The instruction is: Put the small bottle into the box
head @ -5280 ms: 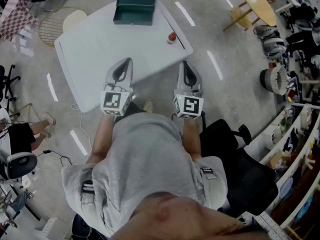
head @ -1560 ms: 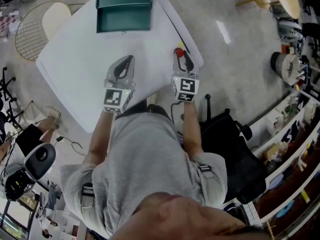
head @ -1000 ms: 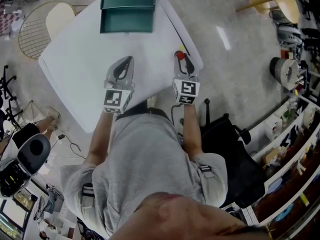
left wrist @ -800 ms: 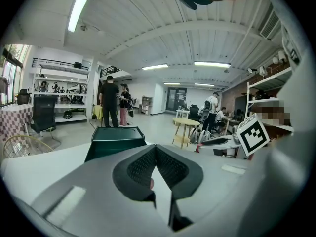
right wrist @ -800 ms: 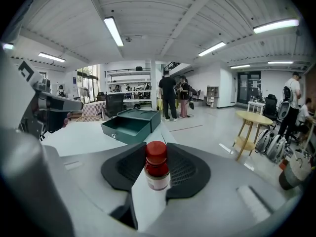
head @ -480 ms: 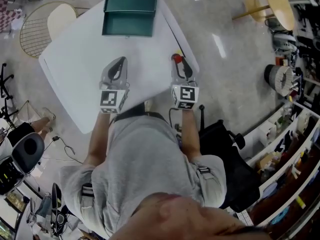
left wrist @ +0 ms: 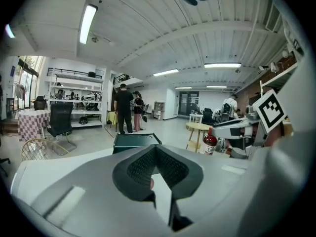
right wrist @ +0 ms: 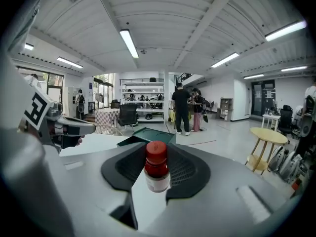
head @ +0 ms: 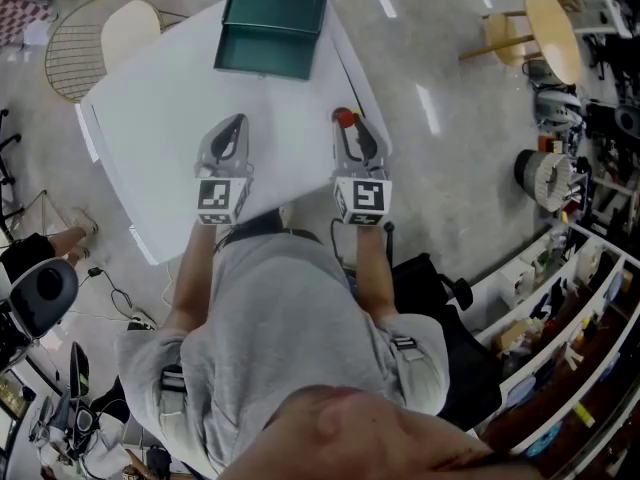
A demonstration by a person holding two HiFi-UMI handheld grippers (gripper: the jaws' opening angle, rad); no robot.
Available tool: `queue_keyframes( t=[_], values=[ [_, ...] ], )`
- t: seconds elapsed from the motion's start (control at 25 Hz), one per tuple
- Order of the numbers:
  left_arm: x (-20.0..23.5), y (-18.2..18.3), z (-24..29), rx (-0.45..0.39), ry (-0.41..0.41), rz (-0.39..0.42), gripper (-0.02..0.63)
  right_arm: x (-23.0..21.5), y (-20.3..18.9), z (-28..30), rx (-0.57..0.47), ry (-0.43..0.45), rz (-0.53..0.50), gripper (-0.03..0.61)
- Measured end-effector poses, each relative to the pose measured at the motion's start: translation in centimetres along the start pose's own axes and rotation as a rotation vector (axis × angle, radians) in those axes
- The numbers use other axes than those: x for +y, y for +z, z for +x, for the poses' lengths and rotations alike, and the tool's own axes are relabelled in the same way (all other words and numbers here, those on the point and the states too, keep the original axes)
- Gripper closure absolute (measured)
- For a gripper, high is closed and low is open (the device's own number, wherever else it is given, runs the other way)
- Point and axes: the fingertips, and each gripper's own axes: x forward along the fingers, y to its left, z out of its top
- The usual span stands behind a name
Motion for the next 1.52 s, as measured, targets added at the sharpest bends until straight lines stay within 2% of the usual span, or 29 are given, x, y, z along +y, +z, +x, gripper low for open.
queue_keyframes(
  t=[0.48, 0.8, 1.24, 1.52],
  values=[
    [4.2, 0.5, -1.4, -0.035, 0.059, 0.025, 0.603, 6.1, 5.0, 2.9, -0.058, 0.117, -0.057, 0.448],
    [5.7, 0.8, -1.8, -0.054, 0.124, -0.019, 0.603, 8.4, 6.8, 5.3, -0.069, 0.198, -0.072, 0.448],
    [12.5, 0.9, -2.5, -0.067, 0.261, -0.097, 0.603, 12.8, 8.7, 11.7, -0.065, 0.292, -0.096, 0.448],
    [15.4, 0.1, -2.9, -0.04, 0.295, -0.137, 0.603, 15.7, 9.4, 14.8, -0.057, 0.345, -0.123, 0.448]
  ],
)
